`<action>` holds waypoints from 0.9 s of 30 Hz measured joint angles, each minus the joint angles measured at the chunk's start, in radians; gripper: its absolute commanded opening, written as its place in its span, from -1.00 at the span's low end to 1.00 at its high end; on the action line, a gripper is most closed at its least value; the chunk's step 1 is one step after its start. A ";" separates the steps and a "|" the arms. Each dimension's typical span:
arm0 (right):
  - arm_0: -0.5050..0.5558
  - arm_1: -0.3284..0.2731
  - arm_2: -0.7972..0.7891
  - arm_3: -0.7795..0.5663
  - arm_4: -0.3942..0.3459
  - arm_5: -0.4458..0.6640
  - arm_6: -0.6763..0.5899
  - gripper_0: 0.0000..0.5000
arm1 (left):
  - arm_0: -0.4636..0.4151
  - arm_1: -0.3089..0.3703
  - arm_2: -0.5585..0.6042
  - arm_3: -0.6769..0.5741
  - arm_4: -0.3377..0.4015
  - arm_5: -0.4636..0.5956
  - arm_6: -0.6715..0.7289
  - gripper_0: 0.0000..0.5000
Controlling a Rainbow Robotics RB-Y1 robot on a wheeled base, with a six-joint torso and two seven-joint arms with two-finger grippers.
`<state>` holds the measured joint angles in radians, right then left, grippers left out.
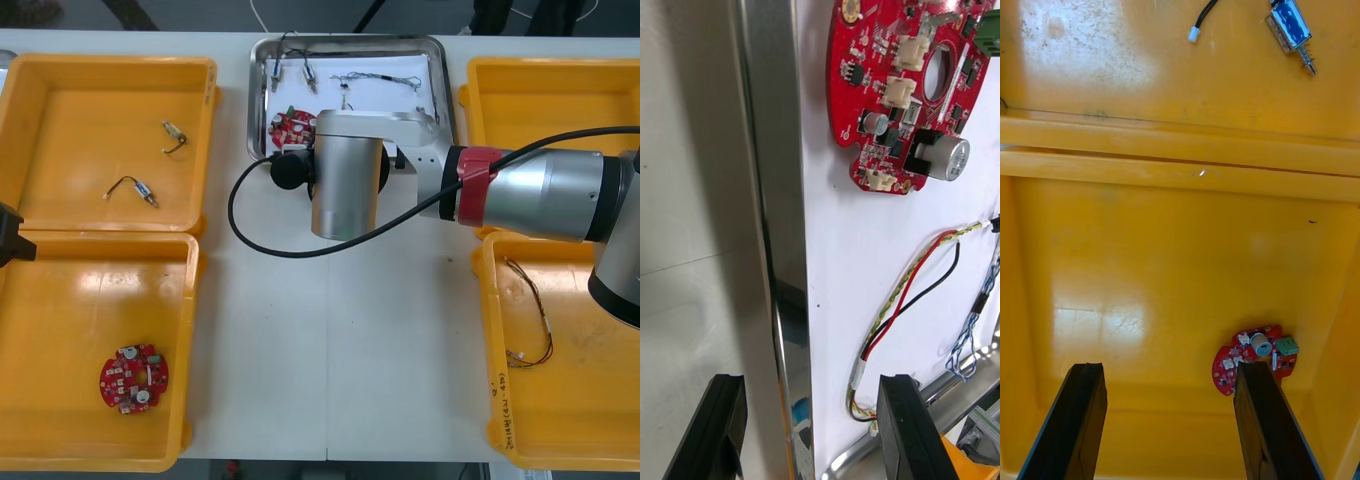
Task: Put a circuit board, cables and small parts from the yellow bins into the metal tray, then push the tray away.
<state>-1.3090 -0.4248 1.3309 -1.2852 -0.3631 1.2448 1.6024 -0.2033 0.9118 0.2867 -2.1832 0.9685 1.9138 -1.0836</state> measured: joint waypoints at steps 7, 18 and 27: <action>0.000 0.001 -0.069 -0.026 -0.002 0.079 0.058 1.00 | 0.000 0.000 0.000 0.000 0.000 0.000 0.000 1.00; 0.032 0.000 -0.241 -0.229 -0.116 0.309 0.058 1.00 | 0.000 0.000 0.000 0.000 0.000 0.000 0.000 1.00; 0.171 0.000 -0.489 -0.479 -0.107 0.652 0.058 1.00 | 0.000 0.000 0.000 0.000 0.000 0.000 0.000 1.00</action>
<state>-1.1379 -0.4246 0.8424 -1.7642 -0.4703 1.8969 1.6602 -0.2033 0.9118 0.2867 -2.1834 0.9685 1.9138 -1.0836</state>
